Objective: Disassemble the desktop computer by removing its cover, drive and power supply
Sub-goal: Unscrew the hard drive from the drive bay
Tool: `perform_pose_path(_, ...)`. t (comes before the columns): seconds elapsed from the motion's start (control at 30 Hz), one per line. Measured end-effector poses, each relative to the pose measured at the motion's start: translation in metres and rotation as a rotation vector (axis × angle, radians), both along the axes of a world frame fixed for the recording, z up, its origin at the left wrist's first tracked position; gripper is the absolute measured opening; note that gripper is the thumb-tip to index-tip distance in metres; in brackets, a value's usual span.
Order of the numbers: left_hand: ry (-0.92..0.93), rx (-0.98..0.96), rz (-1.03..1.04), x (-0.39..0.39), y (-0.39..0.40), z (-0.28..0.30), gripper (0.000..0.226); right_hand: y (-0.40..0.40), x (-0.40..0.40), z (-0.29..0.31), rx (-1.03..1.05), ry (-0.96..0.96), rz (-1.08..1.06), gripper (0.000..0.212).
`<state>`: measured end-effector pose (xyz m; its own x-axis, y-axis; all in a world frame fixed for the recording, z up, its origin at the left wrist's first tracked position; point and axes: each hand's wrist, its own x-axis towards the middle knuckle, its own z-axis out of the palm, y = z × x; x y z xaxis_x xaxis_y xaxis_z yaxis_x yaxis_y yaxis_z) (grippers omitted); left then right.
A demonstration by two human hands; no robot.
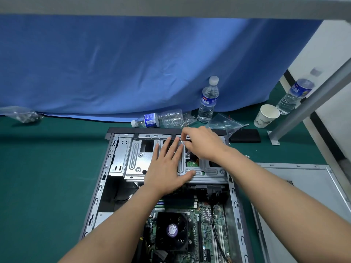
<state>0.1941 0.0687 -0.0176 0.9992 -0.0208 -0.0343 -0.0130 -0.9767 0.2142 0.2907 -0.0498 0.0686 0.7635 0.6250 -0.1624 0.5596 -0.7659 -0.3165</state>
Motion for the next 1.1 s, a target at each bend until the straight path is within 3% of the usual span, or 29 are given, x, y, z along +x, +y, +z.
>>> perform_pose_path(0.2,0.005,0.011,0.002,0.0,0.001,-0.001,0.094,-0.011,0.012,0.01,-0.016,0.183,0.141,0.015)
perform_pose_path(0.43,-0.011,0.008,0.005,0.0,0.001,-0.001,0.095,-0.005,0.0,-0.004,0.003,-0.02,-0.099,0.018)
perform_pose_path(0.8,0.001,0.016,0.003,0.001,0.0,0.0,0.096,-0.018,0.011,0.007,0.02,0.148,0.18,0.009)
perform_pose_path(0.93,0.0,0.02,0.004,0.001,0.0,0.0,0.096,-0.02,0.014,0.007,0.007,0.224,0.117,0.01)
perform_pose_path(1.03,-0.006,0.021,0.004,0.0,0.0,0.0,0.095,-0.015,0.007,-0.002,0.007,0.101,-0.024,0.026)
perform_pose_path(1.1,-0.008,0.017,0.005,0.0,0.0,0.0,0.095,-0.012,0.005,-0.005,0.017,0.05,-0.052,0.022)
